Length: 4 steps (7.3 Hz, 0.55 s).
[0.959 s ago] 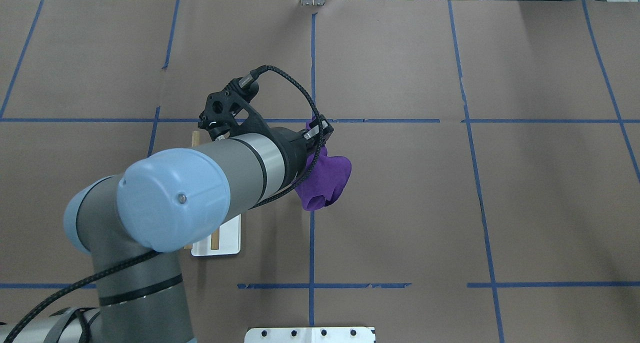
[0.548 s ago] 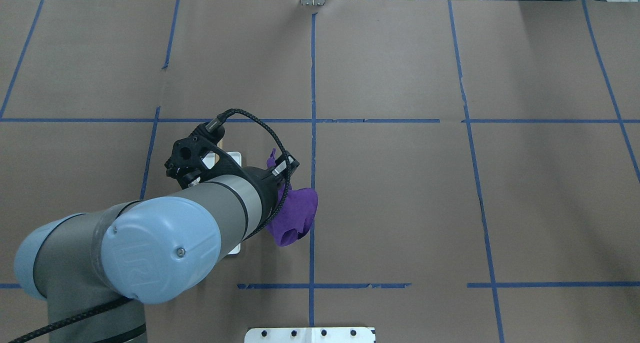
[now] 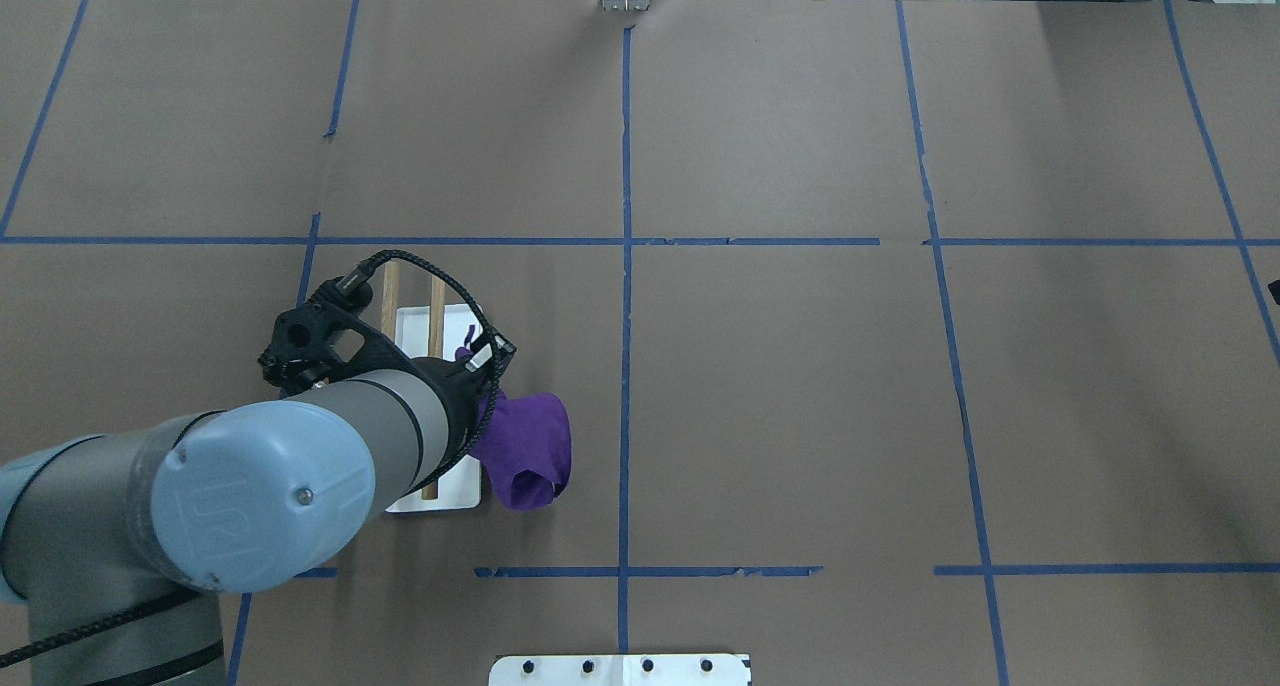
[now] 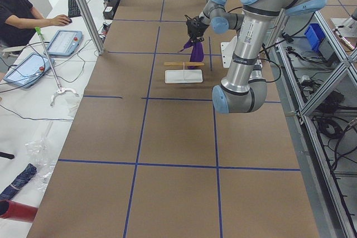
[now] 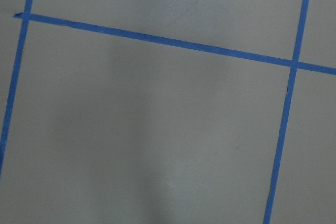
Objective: Hang towel on rack
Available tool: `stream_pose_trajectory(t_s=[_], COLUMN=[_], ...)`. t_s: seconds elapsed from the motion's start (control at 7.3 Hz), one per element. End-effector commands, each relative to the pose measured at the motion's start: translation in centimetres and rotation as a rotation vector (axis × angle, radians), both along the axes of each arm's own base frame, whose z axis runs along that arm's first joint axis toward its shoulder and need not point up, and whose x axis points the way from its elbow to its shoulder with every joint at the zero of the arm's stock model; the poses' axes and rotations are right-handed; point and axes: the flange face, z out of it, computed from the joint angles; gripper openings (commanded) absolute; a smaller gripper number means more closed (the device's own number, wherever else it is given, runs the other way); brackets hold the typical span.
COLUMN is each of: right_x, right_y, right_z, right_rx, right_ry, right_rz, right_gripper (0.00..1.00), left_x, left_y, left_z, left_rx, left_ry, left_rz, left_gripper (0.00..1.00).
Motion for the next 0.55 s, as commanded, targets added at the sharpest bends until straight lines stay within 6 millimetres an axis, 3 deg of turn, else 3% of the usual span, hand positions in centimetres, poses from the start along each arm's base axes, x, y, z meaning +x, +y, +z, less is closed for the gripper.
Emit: stream_pose_trajectory(t_s=[0.0,0.27,0.41], right_x=[-0.3,-0.4,-0.4], right_y=[-1.1,-1.4,-1.5], right_z=[-0.7,-1.1,-1.2], right_rx=[0.015,0.022,0.024], right_ry=[-0.004,-0.007,-0.008], right_rz=[0.002,0.002,0.002], right_gripper=[1.0,1.0,1.0], left_x=[-2.8,-6.6,-6.6], left_y=[-2.4,-5.9,-6.0], left_z=[5.2,8.7,9.8], left_rx=[-0.043,-0.085,-0.084], left_ry=[-0.095,-0.162,-0.187], left_rz=[-0.049,-0.055,-0.047], left_gripper=[0.0,0.0,0.0])
